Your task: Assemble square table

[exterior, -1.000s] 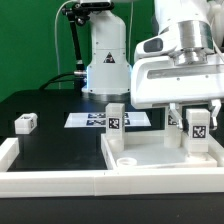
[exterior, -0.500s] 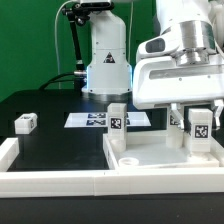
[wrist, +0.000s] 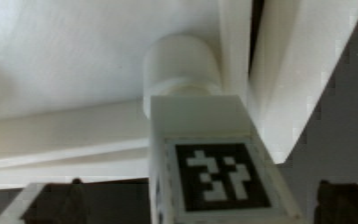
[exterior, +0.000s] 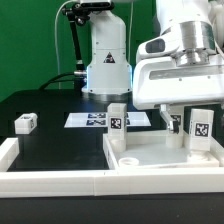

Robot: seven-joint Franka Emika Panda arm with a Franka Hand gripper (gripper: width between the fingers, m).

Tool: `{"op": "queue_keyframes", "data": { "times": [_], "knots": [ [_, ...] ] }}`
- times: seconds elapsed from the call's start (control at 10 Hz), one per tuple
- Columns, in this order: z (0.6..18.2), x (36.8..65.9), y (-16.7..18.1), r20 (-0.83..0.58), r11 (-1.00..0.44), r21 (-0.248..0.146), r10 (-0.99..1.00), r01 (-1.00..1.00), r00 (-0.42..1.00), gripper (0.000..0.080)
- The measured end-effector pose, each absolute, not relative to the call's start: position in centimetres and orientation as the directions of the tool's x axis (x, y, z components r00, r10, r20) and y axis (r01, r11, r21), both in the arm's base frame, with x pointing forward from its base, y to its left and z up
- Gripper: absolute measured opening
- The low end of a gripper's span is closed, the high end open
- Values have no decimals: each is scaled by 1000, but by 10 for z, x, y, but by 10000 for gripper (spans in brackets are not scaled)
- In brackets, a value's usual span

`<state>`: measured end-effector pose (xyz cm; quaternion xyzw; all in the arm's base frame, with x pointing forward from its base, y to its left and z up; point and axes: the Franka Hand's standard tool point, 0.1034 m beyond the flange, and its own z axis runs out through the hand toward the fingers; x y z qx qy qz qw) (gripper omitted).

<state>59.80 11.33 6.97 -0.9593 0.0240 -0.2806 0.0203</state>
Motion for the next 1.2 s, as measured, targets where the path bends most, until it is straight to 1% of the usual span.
{"op": "queue_keyframes", "data": {
  "times": [0.1, 0.2, 0.5, 0.6, 0.8, 0.9, 1.0, 1.1, 1.2],
  "knots": [
    [70, 598, 113, 538, -998, -53, -57, -35, 841, 646],
    [74, 598, 114, 537, -998, -56, -58, -33, 842, 648],
    [98, 601, 122, 519, -996, -88, -68, -26, 852, 648],
    [102, 602, 124, 516, -994, -99, -80, -33, 853, 648],
    [98, 600, 125, 494, -994, -105, -78, -30, 866, 648],
    [93, 596, 129, 434, -992, -125, -77, -25, 898, 648],
    [88, 595, 126, 378, -990, -136, -77, -27, 923, 648],
    [81, 591, 125, 281, -987, -154, -79, -36, 956, 648],
    [80, 590, 124, 210, -987, -161, -62, -28, 976, 648]
  ]
}}
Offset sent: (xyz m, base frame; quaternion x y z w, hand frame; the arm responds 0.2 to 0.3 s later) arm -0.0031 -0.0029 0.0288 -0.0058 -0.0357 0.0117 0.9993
